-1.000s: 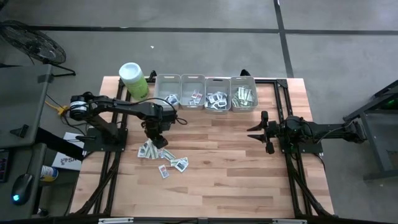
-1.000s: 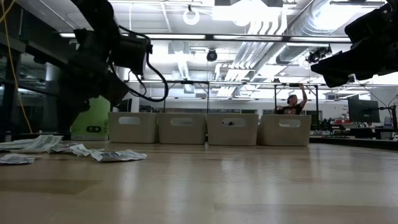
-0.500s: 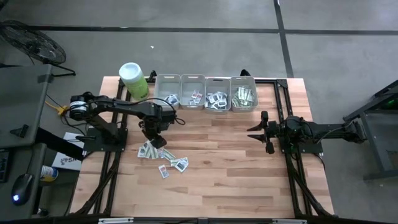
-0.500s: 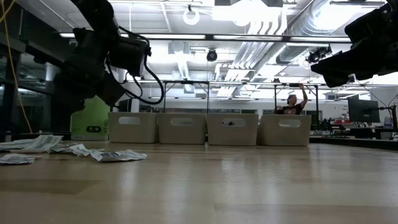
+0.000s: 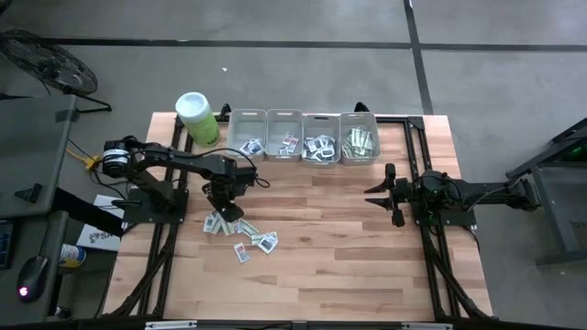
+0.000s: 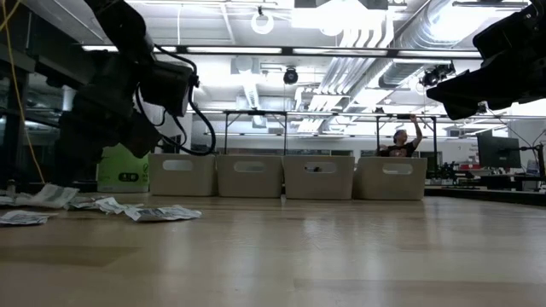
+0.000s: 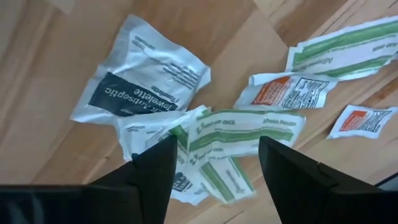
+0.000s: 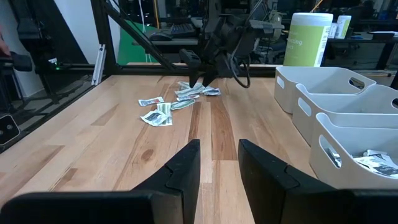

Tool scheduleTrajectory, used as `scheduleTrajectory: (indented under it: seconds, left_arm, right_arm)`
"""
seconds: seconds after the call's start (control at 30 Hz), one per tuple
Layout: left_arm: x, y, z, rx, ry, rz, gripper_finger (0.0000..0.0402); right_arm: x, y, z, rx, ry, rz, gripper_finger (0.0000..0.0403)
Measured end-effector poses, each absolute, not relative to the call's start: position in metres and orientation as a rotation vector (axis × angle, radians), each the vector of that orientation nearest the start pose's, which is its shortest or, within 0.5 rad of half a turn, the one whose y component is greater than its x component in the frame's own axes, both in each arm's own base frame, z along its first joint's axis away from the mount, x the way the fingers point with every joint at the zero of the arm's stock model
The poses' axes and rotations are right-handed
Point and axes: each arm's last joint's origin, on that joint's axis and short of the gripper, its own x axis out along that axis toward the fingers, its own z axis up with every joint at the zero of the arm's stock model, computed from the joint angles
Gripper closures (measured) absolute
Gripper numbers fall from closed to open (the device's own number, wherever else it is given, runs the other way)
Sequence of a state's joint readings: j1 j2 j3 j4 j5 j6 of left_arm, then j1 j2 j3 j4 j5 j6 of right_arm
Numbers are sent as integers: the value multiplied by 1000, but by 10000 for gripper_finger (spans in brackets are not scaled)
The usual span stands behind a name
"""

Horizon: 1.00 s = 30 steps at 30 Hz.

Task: Pick & Place First Aid Supplies
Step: Put the bandage into the right gray bin

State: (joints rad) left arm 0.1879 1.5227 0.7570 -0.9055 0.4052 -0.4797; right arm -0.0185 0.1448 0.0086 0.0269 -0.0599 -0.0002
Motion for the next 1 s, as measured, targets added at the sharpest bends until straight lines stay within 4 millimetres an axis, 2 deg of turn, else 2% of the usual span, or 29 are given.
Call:
scheduleTrajectory:
  seconds: [0.1, 0.43, 0.73, 1.0]
  left_arm:
    - [214, 29, 147, -863, 1641, 221, 195]
    - [214, 28, 147, -883, 1643, 202, 315]
    - [213, 28, 147, -878, 1652, 193, 392]
    - [213, 27, 149, -910, 1650, 150, 400]
  right_arm:
    - [106, 0, 157, 4, 109, 41, 300]
    - [106, 0, 157, 4, 109, 41, 300]
    - [106, 0, 157, 4, 109, 41, 300]
    - [106, 0, 157, 4, 109, 41, 299]
